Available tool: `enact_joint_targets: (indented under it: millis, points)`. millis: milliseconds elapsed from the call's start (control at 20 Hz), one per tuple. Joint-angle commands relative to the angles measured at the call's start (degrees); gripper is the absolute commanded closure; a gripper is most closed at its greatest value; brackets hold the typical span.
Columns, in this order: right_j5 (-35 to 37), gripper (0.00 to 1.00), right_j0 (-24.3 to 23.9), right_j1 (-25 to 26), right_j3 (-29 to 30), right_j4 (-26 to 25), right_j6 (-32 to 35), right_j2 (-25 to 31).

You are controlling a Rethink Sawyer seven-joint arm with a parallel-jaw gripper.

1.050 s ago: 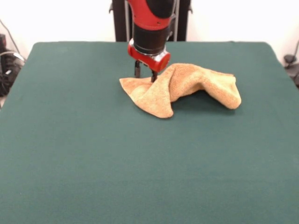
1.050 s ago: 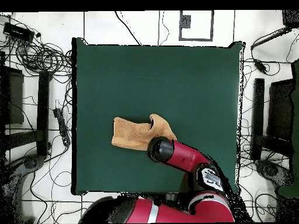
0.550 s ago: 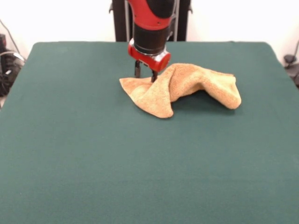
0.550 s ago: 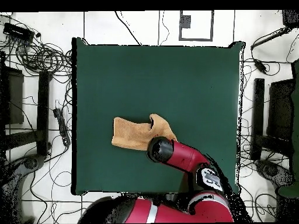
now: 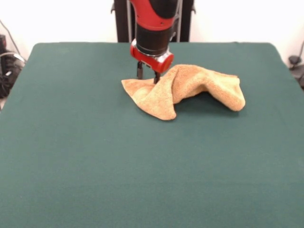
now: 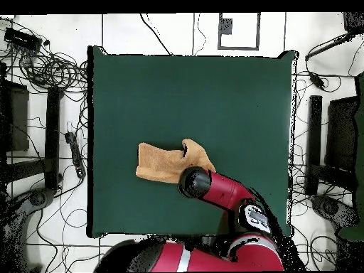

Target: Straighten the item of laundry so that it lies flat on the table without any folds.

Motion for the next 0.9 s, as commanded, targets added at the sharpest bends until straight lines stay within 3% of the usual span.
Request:
enact_joint_targets:
  millis: [50, 900]
  points:
    - [-9.9, 0.0, -0.3, 16.3, -5.8, -0.1, 7.3, 5.2]
    - [-9.3, 0.0, -1.1, 16.5, -5.9, -0.3, 6.6, 5.6]
